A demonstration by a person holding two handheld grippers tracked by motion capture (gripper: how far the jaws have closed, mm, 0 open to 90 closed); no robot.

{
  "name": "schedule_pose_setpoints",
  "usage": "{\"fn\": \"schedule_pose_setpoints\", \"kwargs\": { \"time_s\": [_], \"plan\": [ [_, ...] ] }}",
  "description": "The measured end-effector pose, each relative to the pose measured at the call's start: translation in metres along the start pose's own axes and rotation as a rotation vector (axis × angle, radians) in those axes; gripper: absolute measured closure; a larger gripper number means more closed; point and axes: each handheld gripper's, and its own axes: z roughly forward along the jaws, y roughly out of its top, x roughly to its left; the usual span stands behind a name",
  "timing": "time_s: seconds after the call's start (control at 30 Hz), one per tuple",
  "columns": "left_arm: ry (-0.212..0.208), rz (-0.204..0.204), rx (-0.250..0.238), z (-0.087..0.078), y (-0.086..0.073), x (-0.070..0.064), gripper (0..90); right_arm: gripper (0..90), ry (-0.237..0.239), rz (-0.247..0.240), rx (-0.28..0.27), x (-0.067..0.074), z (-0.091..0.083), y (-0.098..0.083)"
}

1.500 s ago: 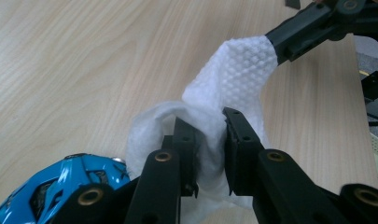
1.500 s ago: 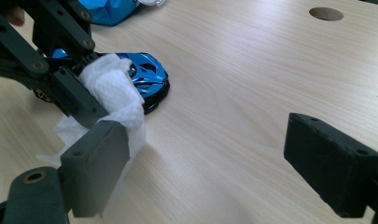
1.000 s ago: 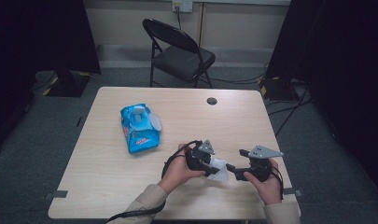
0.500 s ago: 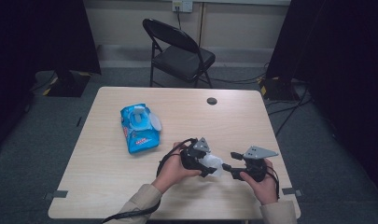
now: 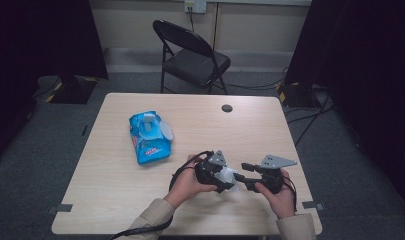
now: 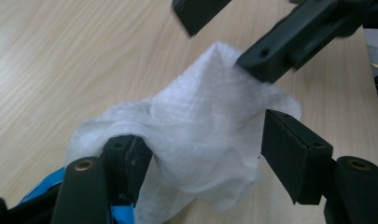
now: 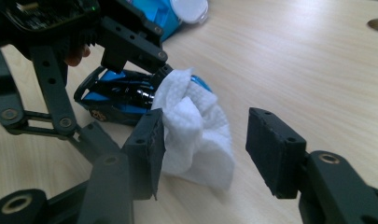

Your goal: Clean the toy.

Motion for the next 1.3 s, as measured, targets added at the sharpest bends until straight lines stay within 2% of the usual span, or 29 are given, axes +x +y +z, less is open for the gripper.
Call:
{"fn": "schedule_pose_setpoints", "kwargs": {
  "time_s": [0.13, 0.3, 0.37, 0.43, 0.53, 0.63, 0.8, 0.9, 0.93, 1.0, 1.07, 1.13, 1.2, 1.3],
  "plan": [
    [-0.013, 0.0, -0.01, 0.002, 0.002, -0.001, 33.9, 57.1, 0.013, -0.002, 0.025, 0.001, 0.006, -0.001],
    [-0.021, -0.004, -0.022, 0.004, 0.0, -0.001, 34.2, 81.6, 0.064, -0.003, 0.048, 0.002, 0.01, -0.002],
    [-0.025, -0.003, -0.025, 0.003, -0.001, 0.0, 33.9, 87.9, 0.079, -0.009, 0.064, 0.004, 0.011, -0.001],
    [-0.019, -0.008, -0.021, 0.002, -0.001, 0.0, 33.6, 89.2, 0.088, 0.006, 0.067, 0.004, 0.012, 0.0],
    [-0.008, -0.013, -0.02, -0.001, -0.001, 0.003, 33.0, 89.7, 0.066, 0.021, 0.08, 0.002, 0.009, 0.001],
    [0.009, -0.019, -0.021, -0.007, -0.003, 0.006, 31.2, 89.8, 0.032, 0.045, 0.071, -0.004, 0.003, -0.001],
    [0.045, -0.068, -0.03, -0.021, -0.012, 0.017, 27.9, 89.8, -0.004, 0.112, 0.035, -0.02, -0.012, -0.009],
    [0.084, -0.101, -0.037, -0.029, -0.018, 0.025, 25.7, 89.7, -0.029, 0.137, 0.017, -0.028, -0.02, -0.014],
    [0.102, -0.114, -0.027, -0.031, -0.02, 0.027, 25.0, 89.7, -0.034, 0.144, 0.013, -0.031, -0.021, -0.015],
    [0.13, -0.141, -0.019, -0.031, -0.022, 0.031, 19.7, 89.6, -0.038, 0.152, 0.008, -0.033, -0.022, -0.017],
    [0.152, -0.138, 0.001, -0.028, -0.025, 0.035, 18.7, 89.6, -0.045, 0.147, 0.011, -0.034, -0.021, -0.018],
    [0.16, -0.159, 0.005, -0.025, -0.028, 0.038, 17.7, 89.5, -0.05, 0.144, 0.014, -0.033, -0.02, -0.018],
    [0.177, -0.156, 0.022, -0.021, -0.03, 0.04, 16.5, 89.4, -0.051, 0.141, 0.015, -0.033, -0.019, -0.019],
    [0.189, -0.182, 0.037, -0.014, -0.031, 0.043, 16.0, 89.3, -0.05, 0.135, 0.022, -0.032, -0.017, -0.02]
  ]
}}
